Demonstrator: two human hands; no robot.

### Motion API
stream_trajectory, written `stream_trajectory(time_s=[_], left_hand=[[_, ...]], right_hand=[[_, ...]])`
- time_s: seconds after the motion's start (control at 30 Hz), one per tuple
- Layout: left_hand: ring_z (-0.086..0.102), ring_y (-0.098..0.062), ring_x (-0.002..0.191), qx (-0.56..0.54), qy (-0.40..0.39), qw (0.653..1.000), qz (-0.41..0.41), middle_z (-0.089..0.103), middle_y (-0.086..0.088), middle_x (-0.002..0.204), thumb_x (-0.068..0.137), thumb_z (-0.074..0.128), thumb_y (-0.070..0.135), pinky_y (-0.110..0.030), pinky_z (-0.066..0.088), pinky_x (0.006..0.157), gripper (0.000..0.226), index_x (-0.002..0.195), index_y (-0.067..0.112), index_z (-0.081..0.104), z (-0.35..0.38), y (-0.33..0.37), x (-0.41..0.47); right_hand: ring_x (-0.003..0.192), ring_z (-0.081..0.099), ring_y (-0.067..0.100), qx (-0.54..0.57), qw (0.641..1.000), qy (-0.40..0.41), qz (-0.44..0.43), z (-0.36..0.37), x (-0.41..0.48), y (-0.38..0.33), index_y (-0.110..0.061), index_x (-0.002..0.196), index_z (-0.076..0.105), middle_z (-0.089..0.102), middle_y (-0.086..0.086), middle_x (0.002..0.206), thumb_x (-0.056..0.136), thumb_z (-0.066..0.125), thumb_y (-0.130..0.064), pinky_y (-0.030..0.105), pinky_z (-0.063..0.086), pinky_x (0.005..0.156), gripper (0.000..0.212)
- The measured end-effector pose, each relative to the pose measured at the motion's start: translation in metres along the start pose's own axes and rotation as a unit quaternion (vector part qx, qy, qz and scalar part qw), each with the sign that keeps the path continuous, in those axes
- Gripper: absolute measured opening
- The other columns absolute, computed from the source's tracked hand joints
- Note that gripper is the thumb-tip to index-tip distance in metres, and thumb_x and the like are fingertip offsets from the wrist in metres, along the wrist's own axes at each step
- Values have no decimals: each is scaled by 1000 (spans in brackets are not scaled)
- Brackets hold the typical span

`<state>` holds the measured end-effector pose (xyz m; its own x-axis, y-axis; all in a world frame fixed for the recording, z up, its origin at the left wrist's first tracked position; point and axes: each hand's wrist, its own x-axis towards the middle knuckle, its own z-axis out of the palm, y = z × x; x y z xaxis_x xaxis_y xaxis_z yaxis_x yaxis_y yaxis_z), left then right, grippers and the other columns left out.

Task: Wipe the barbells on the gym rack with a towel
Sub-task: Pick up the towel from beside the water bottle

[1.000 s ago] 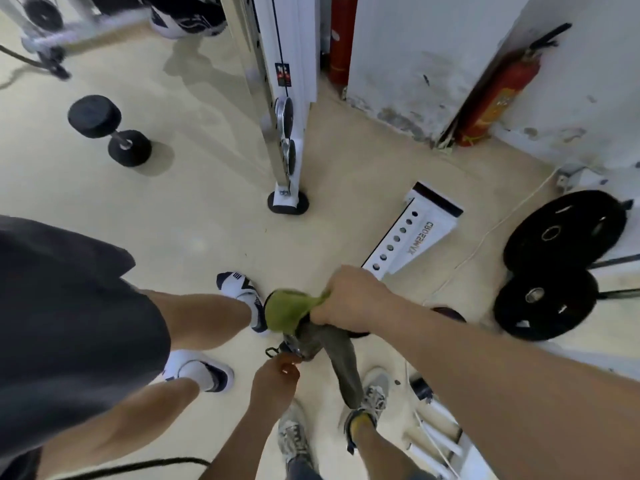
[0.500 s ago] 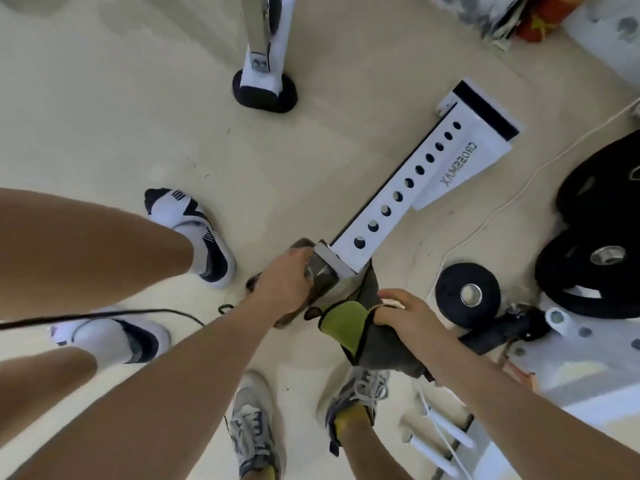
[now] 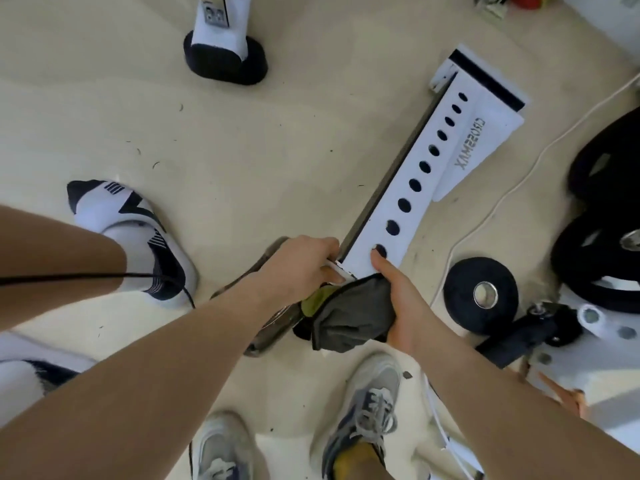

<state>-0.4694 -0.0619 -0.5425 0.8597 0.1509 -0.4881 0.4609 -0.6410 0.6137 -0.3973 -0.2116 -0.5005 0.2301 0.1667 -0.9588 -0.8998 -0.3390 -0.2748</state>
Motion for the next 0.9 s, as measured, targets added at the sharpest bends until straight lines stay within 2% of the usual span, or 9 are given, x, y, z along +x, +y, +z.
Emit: stream_trajectory(time_s=[0.1, 0.23, 0.37, 0.43, 0.53, 0.6, 0.67, 0.77, 0.9], left_hand=[[46, -12, 61, -28, 3, 999, 15, 42, 11, 62, 89, 64, 31, -21, 24, 50, 23, 84, 22, 43, -15, 50, -40], [54, -17, 76, -79, -1, 996, 41, 54, 6, 79, 94, 54, 37, -29, 34, 61, 23, 91, 17, 45, -56, 123, -110], [47, -7, 71, -104, 2, 991, 86, 49, 6, 79, 95, 45, 48, -22, 37, 61, 29, 89, 21, 37, -117, 183, -163], [43, -4, 65, -110, 19, 989, 101, 44, 9, 74, 94, 45, 48, -16, 36, 60, 28, 88, 22, 34, -148, 207, -171], [44, -8, 68, -119, 79, 984, 110, 50, 7, 78, 92, 54, 42, -18, 35, 63, 27, 95, 20, 40, -188, 236, -163], [47, -9, 74, -144, 128, 975, 108, 54, 6, 86, 90, 59, 40, -20, 34, 63, 28, 103, 19, 46, -210, 254, -145], [52, -12, 88, -162, 178, 964, 116, 57, 5, 98, 89, 61, 38, -21, 34, 65, 33, 115, 21, 50, -229, 274, -122], [50, -20, 115, -137, 232, 948, 169, 55, -2, 128, 96, 53, 30, -27, 38, 86, 47, 140, 20, 37, -249, 306, -78], [47, -25, 119, -118, 271, 939, 179, 48, -8, 133, 100, 40, 23, -31, 40, 94, 45, 144, 20, 34, -268, 342, -14]], right_hand=[[107, 65, 33, 26, 1000, 15, 7, -21, -53, -2, -7, 114, 69, 70, 12, 115, 82, 68, -49, 45, 46, 102, 54], [83, 72, 29, 81, 997, 2, 5, -30, -154, -17, -1, 97, 75, 73, 14, 103, 89, 56, -41, 42, 45, 102, 46], [93, 68, 34, 13, 996, 74, -44, -26, -247, -43, -7, 114, 67, 73, 15, 102, 69, 69, -46, 47, 49, 96, 59], [93, 67, 34, 12, 993, 107, -42, -20, -283, -59, -10, 110, 68, 73, 17, 97, 62, 73, -46, 46, 47, 96, 60], [64, 72, 25, 24, 986, 131, -99, -6, -321, -88, -11, 98, 69, 75, 13, 76, 78, 65, -50, 37, 50, 70, 43], [57, 71, 16, 34, 976, 143, -161, 1, -335, -110, -18, 93, 69, 75, 5, 72, 83, 60, -55, 32, 46, 62, 40], [61, 72, 12, 34, 961, 173, -215, 3, -337, -134, -25, 87, 67, 76, -1, 73, 81, 59, -64, 31, 49, 65, 40], [76, 69, 13, -20, 931, 255, -262, 2, -331, -175, -23, 88, 61, 71, -3, 88, 80, 53, -73, 30, 51, 77, 51], [96, 63, 14, -73, 894, 272, -349, -12, -313, -237, -19, 128, 56, 63, -5, 111, 88, 43, -69, 31, 51, 85, 65]])
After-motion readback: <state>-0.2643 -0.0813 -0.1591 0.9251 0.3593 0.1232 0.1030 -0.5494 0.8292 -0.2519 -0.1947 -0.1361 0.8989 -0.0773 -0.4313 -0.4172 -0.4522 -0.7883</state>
